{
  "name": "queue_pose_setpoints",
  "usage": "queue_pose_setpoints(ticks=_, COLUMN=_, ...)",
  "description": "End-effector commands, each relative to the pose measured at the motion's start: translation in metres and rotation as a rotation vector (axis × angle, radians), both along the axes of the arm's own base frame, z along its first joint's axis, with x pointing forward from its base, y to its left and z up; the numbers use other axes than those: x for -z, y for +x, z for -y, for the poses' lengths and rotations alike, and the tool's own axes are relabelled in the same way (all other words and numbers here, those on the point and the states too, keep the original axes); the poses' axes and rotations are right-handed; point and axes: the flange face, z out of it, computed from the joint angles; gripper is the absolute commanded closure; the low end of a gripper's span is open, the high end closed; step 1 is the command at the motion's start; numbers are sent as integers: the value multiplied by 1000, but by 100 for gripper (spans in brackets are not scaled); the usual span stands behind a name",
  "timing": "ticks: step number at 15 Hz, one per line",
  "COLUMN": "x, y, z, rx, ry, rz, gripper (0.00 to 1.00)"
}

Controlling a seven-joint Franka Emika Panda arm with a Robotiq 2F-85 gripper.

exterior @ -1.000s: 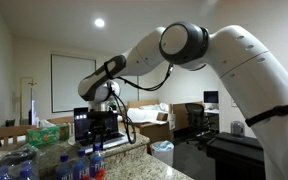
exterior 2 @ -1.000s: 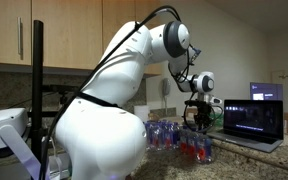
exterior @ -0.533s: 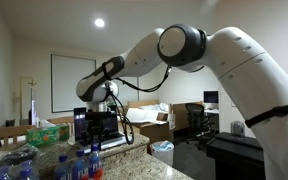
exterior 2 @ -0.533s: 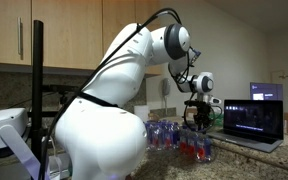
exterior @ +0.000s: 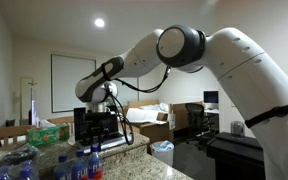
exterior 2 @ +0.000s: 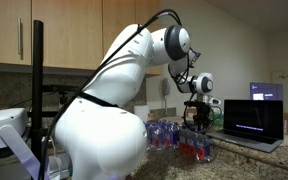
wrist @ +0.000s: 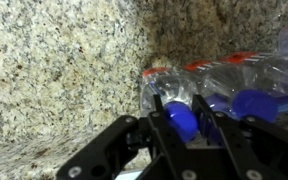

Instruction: Move the bottles to the left side of the counter

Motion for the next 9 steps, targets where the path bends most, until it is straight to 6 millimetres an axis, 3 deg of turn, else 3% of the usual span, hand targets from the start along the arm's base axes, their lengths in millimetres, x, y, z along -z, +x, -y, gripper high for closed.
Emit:
queue_pose_setpoints(ticks=1, x=-9, y=0, z=2, rx=-18, ry=-11, rz=-11, gripper=86)
queue_pose_setpoints(ticks=9, x=-8, y=1, z=0, rx=-25, ry=-12, rz=-14, gripper=86)
